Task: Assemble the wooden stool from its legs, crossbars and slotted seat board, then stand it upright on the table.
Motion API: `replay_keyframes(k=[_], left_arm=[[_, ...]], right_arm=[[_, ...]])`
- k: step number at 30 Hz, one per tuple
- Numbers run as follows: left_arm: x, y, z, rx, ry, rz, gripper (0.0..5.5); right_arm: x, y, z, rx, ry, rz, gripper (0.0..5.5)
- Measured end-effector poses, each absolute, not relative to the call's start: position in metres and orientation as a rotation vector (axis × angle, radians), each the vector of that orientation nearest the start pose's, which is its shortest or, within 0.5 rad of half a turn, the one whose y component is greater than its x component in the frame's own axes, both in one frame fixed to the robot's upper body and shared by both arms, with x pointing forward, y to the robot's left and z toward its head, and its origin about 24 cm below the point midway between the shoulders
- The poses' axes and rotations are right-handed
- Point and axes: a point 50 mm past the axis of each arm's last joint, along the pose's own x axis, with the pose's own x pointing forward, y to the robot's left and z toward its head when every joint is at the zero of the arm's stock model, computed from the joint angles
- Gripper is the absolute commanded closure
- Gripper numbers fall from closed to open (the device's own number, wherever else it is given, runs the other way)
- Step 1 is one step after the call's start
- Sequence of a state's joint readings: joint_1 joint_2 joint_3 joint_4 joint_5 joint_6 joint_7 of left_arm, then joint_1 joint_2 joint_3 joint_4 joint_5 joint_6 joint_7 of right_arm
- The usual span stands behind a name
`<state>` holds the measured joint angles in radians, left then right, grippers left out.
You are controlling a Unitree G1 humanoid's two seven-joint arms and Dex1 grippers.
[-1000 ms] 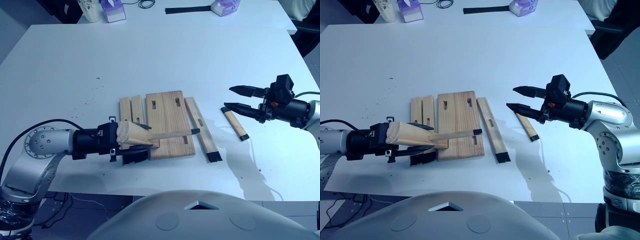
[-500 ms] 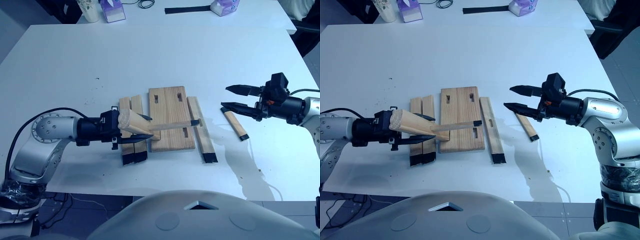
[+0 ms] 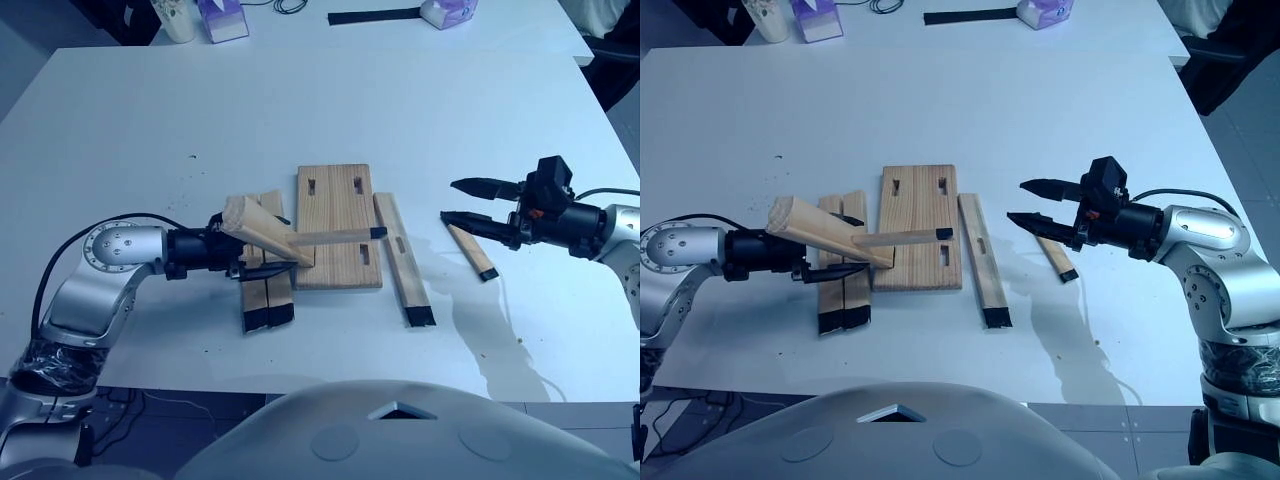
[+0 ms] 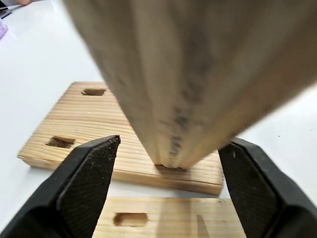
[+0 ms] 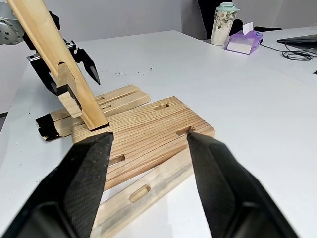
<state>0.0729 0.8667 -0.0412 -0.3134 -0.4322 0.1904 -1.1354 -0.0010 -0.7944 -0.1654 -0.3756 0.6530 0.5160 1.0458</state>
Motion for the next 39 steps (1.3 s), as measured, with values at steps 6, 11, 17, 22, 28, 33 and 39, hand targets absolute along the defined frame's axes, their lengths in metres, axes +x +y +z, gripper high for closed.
replay_keyframes(k=[6,11,17,22,28,33,39], left_arm=[[0.179,0.238,0.09,0.318,0.419,-1.13,1.95],[0.165,0.246,0.084,0.219,0.473,-0.897,1.95],[0.159,0.221,0.078,0.069,0.527,-0.714,1.95],[0.161,0.222,0.069,0.115,0.612,-0.616,1.95],[0.161,0.231,0.071,0.249,0.648,-0.607,1.95],[0.17,0.242,0.076,0.391,0.659,-0.689,1.95],[0.191,0.275,0.076,0.481,0.713,-0.63,1.95]], right_arm=[[0.208,-0.221,0.136,-0.107,0.236,1.097,2.76],[0.199,-0.226,0.136,-0.117,0.238,1.052,2.76],[0.192,-0.231,0.135,-0.107,0.224,0.967,2.76],[0.193,-0.228,0.134,-0.106,0.21,0.955,2.76],[0.19,-0.227,0.132,-0.105,0.202,0.935,2.76],[0.188,-0.225,0.128,-0.085,0.194,0.906,2.76],[0.188,-0.223,0.125,-0.089,0.199,0.893,2.76]])
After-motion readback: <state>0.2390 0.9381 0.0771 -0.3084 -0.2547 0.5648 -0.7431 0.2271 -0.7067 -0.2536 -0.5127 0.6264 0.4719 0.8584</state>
